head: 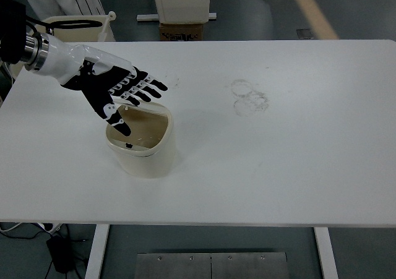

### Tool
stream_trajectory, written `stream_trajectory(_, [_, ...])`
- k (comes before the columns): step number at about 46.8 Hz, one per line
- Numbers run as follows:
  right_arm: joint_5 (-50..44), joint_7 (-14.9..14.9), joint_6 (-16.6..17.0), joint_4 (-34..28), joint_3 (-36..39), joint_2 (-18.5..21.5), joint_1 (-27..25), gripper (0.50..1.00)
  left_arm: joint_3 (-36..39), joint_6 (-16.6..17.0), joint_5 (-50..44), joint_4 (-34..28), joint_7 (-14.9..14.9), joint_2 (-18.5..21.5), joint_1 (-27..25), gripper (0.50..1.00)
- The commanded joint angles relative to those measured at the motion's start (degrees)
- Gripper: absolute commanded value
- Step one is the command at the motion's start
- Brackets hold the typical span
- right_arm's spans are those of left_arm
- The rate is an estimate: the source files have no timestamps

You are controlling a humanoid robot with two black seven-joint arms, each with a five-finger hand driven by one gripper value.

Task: Open trash bin

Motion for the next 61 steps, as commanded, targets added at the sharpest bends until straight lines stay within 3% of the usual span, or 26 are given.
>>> stream_trajectory(1, [0.0,0.0,0.0,0.0,0.1,0.0,0.0,0.991,-1.3,0.0,-0.1,0.9,-0.1,0.1,0.1,1.0])
stream_trajectory(18, [0.0,0.0,0.0,0.0,0.1,0.0,-0.1,0.991,-6.4,2.0,-3.5,8.5,-0.6,-1.1,1.6,1.0])
stream_trajectory(37, [0.0,0.0,-0.1,0.0,0.0,0.0,-0.2,0.991,-14.1,5.0,-9.4,20.7,-2.9,-6.5,4.6,1.0])
stream_trajectory(46, [0.0,0.0,-0.1,0.0,0.0,0.0,-0.3,0.991,-22.4,5.6,-10.0,28.2,-3.8,-8.7,9.0,1.0])
stream_trajectory(61, [0.0,0.0,-0.1,0.0,-0.1,0.0,-0.5,0.991,-38.3,6.0,-11.1,37.7,-3.8,-10.0,21.4,1.0])
